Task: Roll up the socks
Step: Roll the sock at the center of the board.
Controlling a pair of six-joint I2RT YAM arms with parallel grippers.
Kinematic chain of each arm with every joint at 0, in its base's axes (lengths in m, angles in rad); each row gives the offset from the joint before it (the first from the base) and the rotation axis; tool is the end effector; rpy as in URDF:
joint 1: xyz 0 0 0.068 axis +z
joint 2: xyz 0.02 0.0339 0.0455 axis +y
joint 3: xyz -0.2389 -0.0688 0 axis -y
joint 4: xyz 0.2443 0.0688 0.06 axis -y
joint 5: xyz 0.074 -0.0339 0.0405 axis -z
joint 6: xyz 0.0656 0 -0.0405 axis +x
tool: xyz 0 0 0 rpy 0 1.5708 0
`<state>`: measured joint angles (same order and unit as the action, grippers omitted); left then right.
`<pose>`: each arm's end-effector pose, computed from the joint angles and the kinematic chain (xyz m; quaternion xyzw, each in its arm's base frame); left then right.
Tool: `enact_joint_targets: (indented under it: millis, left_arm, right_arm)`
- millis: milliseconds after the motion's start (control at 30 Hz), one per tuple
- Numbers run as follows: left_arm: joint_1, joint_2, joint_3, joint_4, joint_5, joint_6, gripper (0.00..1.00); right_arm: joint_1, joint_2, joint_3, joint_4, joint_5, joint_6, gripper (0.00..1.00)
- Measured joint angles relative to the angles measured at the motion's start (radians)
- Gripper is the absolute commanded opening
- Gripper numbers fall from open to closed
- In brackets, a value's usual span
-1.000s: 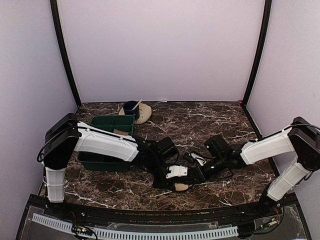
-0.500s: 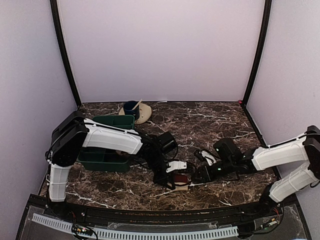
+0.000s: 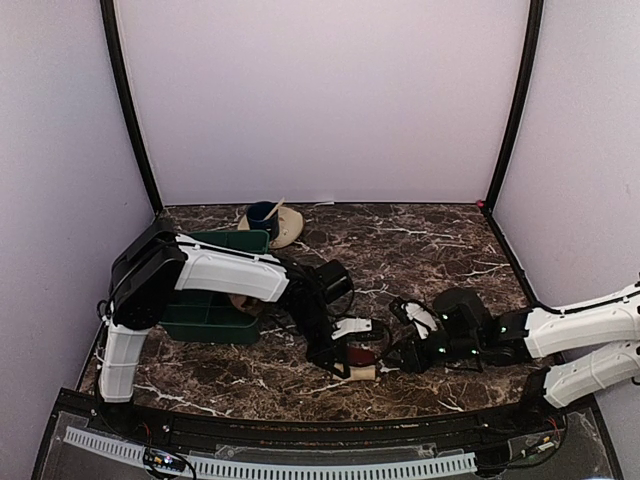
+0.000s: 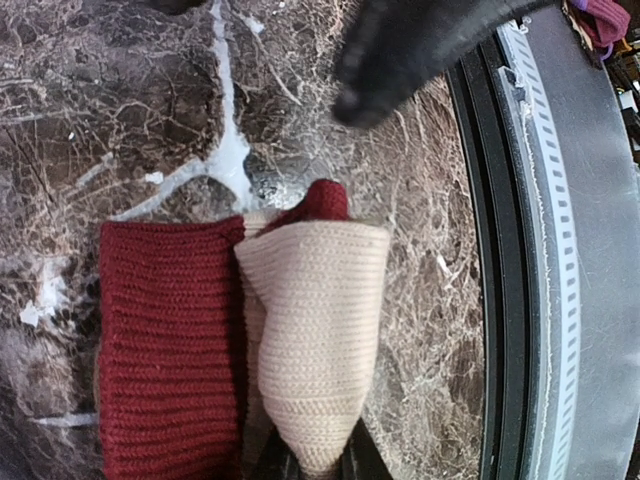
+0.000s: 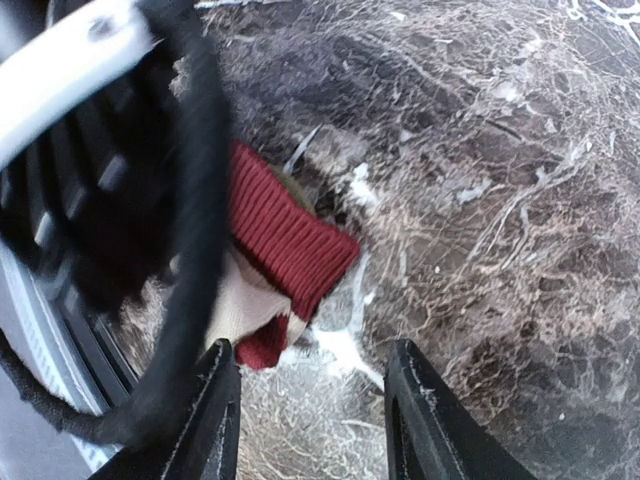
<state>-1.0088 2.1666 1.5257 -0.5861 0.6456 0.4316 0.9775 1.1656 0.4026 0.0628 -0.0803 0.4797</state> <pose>0.1949 -0.3835 0.0943 0.6570 0.6666 -0.3458 0.0666 0.1357 0.2106 0.1178 -0.2396 0.8739 0.3077 0.2901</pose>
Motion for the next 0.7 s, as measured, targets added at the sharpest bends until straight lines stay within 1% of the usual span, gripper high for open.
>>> enact_joint_targets:
  millis: [367, 533, 700]
  left_arm:
    - [0.021, 0.037, 0.046, -0.053, 0.066, -0.001, 0.0]
    - [0.026, 0.049, 0.059, -0.068, 0.09, -0.001, 0.0]
    - [0.031, 0.055, 0.064, -0.076, 0.104, -0.001, 0.0]
  right_arm:
    - [0.196, -0.009, -0.019, -0.01, 0.165, -0.066, 0.46]
    - [0.257, 0.033, 0.026, -0.017, 0.224, -0.132, 0.47]
    - [0.3, 0.119, 0.092, -0.02, 0.261, -0.209, 0.48]
